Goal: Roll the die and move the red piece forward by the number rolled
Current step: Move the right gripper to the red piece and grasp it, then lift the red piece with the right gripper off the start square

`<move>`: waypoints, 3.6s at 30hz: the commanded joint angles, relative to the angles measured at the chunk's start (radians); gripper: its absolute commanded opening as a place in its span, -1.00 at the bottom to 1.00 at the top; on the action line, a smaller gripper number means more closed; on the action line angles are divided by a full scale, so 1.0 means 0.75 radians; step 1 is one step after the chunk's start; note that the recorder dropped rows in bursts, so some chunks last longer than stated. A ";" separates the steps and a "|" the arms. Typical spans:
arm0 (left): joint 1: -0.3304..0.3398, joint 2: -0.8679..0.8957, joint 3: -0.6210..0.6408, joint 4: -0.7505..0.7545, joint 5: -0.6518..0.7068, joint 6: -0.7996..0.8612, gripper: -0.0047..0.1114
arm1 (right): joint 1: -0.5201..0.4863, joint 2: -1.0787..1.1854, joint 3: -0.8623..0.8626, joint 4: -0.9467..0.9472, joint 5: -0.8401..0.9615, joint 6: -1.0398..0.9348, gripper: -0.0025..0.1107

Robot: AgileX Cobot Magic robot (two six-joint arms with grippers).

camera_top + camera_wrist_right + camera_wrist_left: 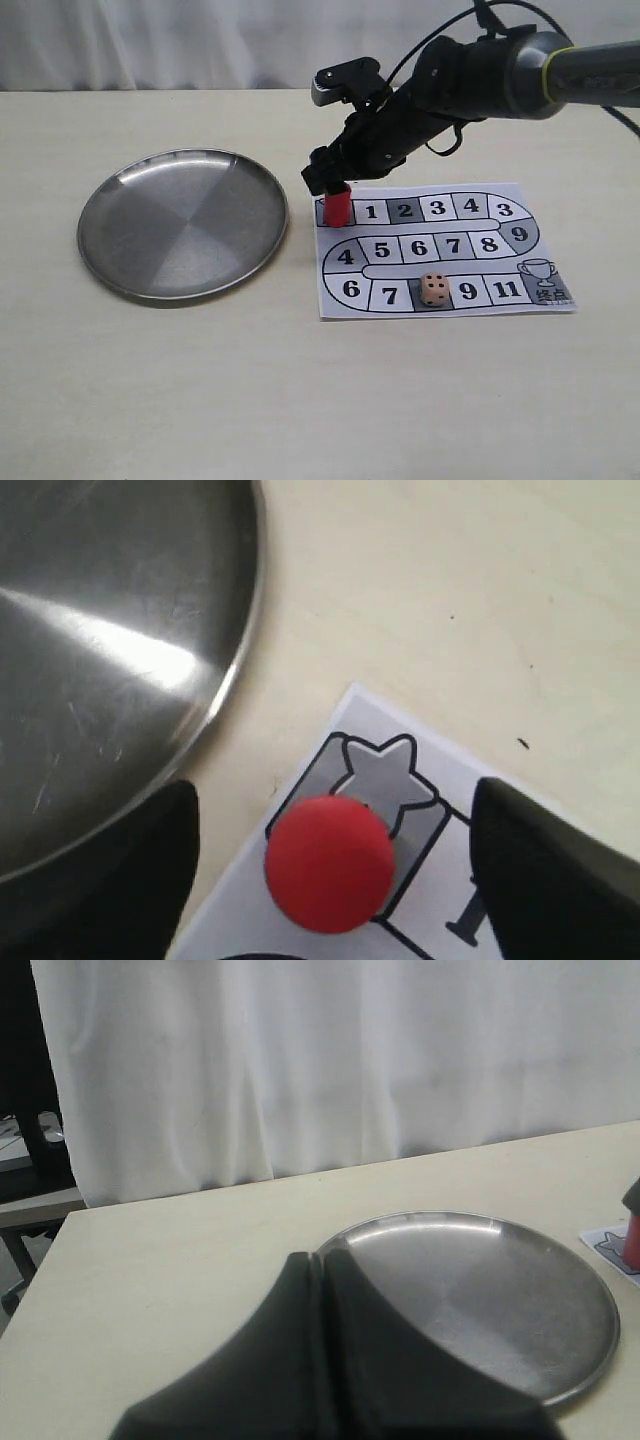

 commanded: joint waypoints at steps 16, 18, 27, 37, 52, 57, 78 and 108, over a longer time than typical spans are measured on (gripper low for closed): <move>-0.012 -0.003 0.002 -0.001 -0.011 -0.001 -0.92 | 0.000 0.103 -0.025 -0.024 -0.034 -0.025 -0.88; -0.012 -0.003 0.002 -0.001 -0.011 -0.001 -0.92 | 0.000 0.103 -0.025 -0.024 -0.028 -0.025 -0.88; -0.012 -0.003 0.002 -0.001 -0.011 -0.001 -0.92 | 0.000 0.103 -0.025 -0.024 -0.023 0.010 -0.88; -0.012 -0.003 0.002 -0.001 -0.011 -0.001 -0.92 | -0.014 0.023 -0.025 -0.024 -0.023 0.010 -0.88; -0.012 -0.003 0.002 -0.001 -0.011 -0.001 -0.92 | -0.118 -0.048 0.060 -0.035 -0.075 0.062 -0.88; -0.012 -0.003 0.002 -0.001 -0.011 -0.001 -0.92 | -0.118 0.069 0.060 -0.035 -0.102 0.062 -0.88; -0.012 -0.003 0.002 -0.001 -0.011 -0.001 -0.92 | -0.118 0.095 0.060 -0.035 -0.085 0.066 -0.88; -0.012 -0.003 0.002 -0.001 -0.011 -0.001 -0.92 | -0.235 -0.101 0.068 -0.040 0.021 0.075 -0.88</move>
